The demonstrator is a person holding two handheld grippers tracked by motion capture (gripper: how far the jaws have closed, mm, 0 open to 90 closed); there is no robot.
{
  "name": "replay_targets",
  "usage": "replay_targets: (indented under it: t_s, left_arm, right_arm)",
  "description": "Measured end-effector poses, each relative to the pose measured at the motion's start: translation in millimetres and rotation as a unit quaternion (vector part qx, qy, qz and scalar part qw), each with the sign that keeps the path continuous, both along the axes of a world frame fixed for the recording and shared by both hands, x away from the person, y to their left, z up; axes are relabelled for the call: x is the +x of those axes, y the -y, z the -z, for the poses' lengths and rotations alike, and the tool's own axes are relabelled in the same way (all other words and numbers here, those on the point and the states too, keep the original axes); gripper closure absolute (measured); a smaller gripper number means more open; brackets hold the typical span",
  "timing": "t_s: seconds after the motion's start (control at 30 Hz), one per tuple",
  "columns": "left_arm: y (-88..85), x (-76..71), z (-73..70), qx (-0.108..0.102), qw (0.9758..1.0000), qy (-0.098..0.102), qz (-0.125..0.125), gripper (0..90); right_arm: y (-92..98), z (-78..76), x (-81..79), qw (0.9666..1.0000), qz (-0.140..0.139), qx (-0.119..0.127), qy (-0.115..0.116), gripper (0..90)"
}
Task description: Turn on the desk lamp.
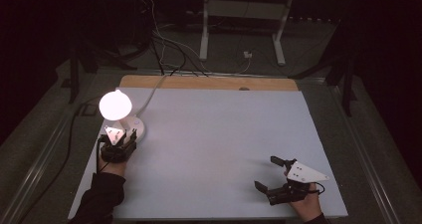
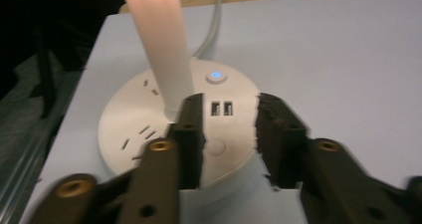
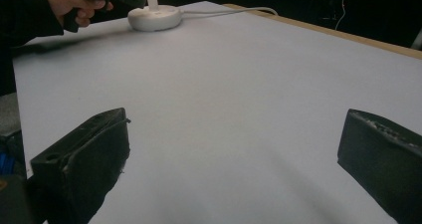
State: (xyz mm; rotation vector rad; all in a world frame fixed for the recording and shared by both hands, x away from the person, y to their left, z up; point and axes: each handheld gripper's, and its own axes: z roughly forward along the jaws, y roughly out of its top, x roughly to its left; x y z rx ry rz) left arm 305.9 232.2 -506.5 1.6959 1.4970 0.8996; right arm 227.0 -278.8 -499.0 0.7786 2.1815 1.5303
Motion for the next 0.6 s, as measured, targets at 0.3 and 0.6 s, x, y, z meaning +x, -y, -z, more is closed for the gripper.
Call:
replay_targets:
  t_s: [0.3,0.6]
  left_arm:
    - [-3.6,-0.1,-4.8,-0.029,0.9988,0.000,-0.039,20.8]
    - [-2.7,-5.1,-13.2,-0.052,0.9986,-0.010,0.003,0.3]
  right_arm:
    - [0.3,0.4,0.7,1.0000,0.001,0.002,-0.003,0.0]
    - [0.5,0.4,0.7,1.0000,0.000,0.002,-0.003,0.0]
